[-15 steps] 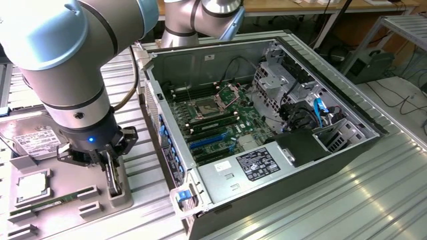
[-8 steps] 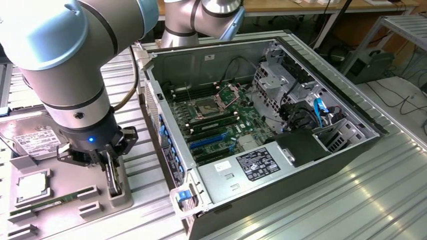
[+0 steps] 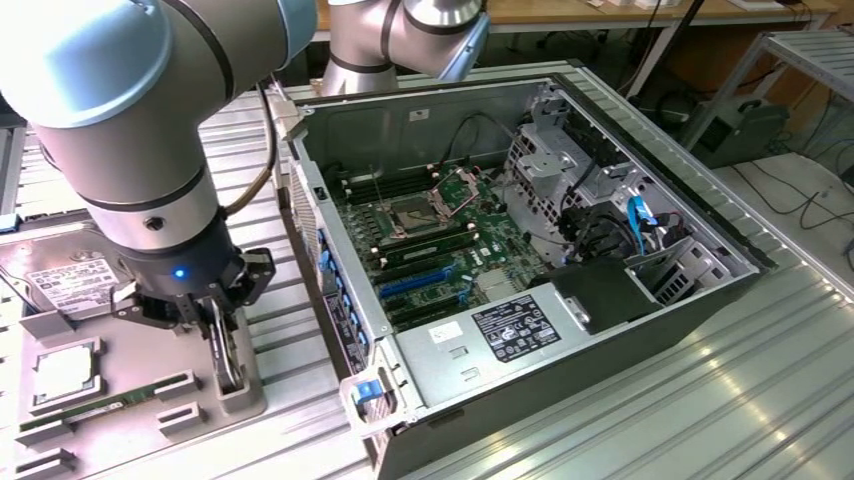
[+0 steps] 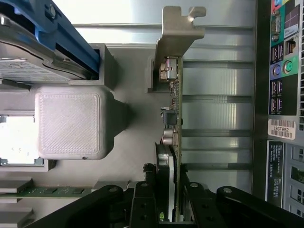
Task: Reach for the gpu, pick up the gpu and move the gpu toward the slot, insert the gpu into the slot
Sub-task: 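Pick up the gpu and move the gpu toward the slot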
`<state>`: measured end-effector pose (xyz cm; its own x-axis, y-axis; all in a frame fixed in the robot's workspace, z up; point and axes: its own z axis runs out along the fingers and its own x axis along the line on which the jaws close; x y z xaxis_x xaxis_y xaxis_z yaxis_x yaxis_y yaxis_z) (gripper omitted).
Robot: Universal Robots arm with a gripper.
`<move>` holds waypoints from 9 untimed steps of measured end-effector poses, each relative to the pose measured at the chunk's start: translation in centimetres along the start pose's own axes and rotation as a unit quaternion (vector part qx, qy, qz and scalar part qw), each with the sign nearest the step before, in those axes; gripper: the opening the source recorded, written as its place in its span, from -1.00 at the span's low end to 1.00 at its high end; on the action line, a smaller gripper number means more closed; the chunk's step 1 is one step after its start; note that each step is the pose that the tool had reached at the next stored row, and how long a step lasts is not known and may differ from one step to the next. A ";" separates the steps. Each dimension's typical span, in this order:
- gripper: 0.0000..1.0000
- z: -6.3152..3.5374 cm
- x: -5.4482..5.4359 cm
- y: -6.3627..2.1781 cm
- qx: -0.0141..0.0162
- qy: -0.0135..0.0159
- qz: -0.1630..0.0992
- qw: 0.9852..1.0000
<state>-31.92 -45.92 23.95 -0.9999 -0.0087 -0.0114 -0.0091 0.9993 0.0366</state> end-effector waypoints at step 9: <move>-0.44 -3.69 0.0 0.13 0.000 0.000 0.000 1.000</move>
<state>-31.92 -45.92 27.64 -0.9999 -0.0087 -0.0115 -0.0092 0.9993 0.0366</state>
